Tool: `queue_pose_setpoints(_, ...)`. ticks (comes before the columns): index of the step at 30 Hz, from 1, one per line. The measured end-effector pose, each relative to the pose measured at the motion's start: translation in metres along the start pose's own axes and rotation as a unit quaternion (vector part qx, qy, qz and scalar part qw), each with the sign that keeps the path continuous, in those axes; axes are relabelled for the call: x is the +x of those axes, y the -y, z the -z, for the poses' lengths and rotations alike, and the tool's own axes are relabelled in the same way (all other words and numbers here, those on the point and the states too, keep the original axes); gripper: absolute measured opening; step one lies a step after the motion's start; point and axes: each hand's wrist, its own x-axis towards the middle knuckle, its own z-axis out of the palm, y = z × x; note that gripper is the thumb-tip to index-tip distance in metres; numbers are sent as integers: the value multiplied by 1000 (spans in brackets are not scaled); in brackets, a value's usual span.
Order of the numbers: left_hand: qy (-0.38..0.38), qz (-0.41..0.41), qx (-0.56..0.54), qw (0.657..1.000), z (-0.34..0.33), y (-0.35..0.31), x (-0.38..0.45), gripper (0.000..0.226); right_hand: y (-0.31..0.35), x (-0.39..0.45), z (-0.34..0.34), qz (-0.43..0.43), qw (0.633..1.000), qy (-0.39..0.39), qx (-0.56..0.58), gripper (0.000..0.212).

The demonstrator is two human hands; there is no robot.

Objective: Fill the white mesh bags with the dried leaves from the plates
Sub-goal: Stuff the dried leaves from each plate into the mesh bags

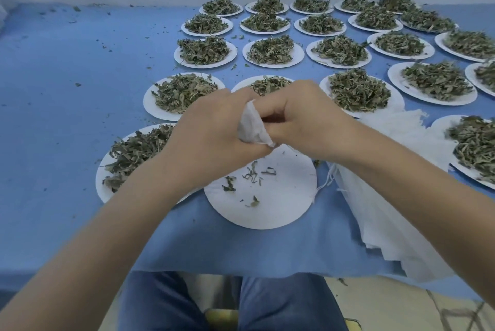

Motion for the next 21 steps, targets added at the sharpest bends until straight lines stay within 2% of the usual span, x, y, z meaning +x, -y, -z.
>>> queue_pose_setpoints(3, 16, 3, -12, 1000, 7, 0, -3, 43, 2, -1, 6, -9, 996, 88, 29, 27)
queue_pose_setpoints(5, 34, -2, 25, 999, 16, 4, -5, 69, 1, -2, 10, -7, 991, 104, 80, 20)
queue_pose_setpoints(6, 39, -3, 49, 998, 21, 7, -7, 75, 0, -3, 12, -11, 989, 98, 114, 26)
queue_pose_setpoints(9, 46, 10, 95, 994, 30, 14, -11, 60, -1, -6, 20, -16, 981, 75, 180, 40)
queue_pose_setpoints(12, 43, 19, 83, 995, 27, 13, -12, 35, -2, -5, 12, -5, 996, -10, 83, 38)
queue_pose_setpoints(15, 26, 18, 71, 997, 22, 8, -11, 30, -2, -3, -1, 11, 995, -98, 26, 30)
queue_pose_setpoints(18, 14, 17, 53, 998, 19, 5, -12, 30, -1, 0, -5, 10, 996, -78, 48, 33)
queue_pose_setpoints(21, -4, 22, 37, 999, 21, 3, -16, 30, 2, 2, 1, -5, 998, 27, 60, 25)
